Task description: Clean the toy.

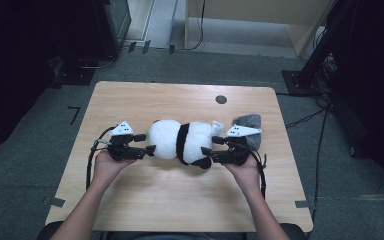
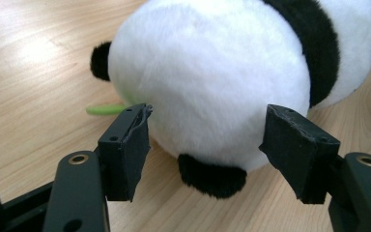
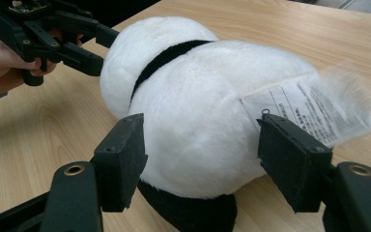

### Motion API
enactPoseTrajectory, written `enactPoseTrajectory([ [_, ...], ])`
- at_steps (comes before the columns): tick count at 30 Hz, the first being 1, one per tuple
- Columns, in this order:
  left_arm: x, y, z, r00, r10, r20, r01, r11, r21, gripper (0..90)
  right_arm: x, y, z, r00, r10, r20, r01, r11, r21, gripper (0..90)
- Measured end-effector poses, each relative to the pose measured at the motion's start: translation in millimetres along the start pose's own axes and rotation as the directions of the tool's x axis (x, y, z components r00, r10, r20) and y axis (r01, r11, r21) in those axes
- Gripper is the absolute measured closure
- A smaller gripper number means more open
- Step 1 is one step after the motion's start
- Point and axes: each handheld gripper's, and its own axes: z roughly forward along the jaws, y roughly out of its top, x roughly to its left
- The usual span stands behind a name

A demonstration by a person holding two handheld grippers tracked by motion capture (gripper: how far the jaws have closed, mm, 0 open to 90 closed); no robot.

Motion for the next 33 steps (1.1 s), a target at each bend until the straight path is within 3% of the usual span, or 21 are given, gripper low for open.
enactPoseTrajectory([
  [6, 2.8, 7.4, 1.6, 0.9997, -0.014, 0.018, 0.014, 0.9999, -0.001, 33.4, 0.3, 1.2, -0.7, 0.9989, -0.031, 0.036, 0.032, 0.999, -0.012, 32.9],
  [9, 4.6, 12.0, 3.8, 0.9999, 0.009, 0.013, -0.009, 1.0000, 0.001, 33.2, -1.1, 4.0, -0.1, 0.9987, -0.035, 0.039, 0.035, 0.999, -0.006, 32.6],
  [20, 15.6, 25.1, 16.9, 0.9990, 0.010, 0.043, -0.009, 0.9998, -0.020, 32.5, -0.8, 9.8, 12.8, 0.9967, -0.057, 0.057, 0.056, 0.998, 0.021, 32.0],
  [25, 20.5, 19.7, 24.4, 0.9988, -0.004, 0.049, 0.004, 1.0000, -0.002, 25.3, 1.1, 8.0, 17.4, 0.9964, -0.066, 0.053, 0.064, 0.997, 0.032, 28.1],
  [27, 20.8, 18.2, 28.7, 0.9995, -0.011, 0.028, 0.011, 0.9999, 0.011, 13.0, 2.3, 6.5, 20.6, 0.9959, -0.069, 0.060, 0.066, 0.997, 0.040, 26.1],
  [31, 22.1, 15.7, 31.9, 0.9987, -0.014, 0.049, 0.013, 0.9999, 0.008, 11.6, 3.6, 5.0, 23.4, 0.9953, -0.060, 0.076, 0.057, 0.997, 0.045, 23.5],
  [33, 24.4, 14.0, 32.3, 0.9962, -0.050, 0.070, 0.049, 0.9987, 0.016, 11.7, 2.3, 4.6, 23.1, 0.9965, -0.041, 0.073, 0.037, 0.998, 0.048, 22.8],
])
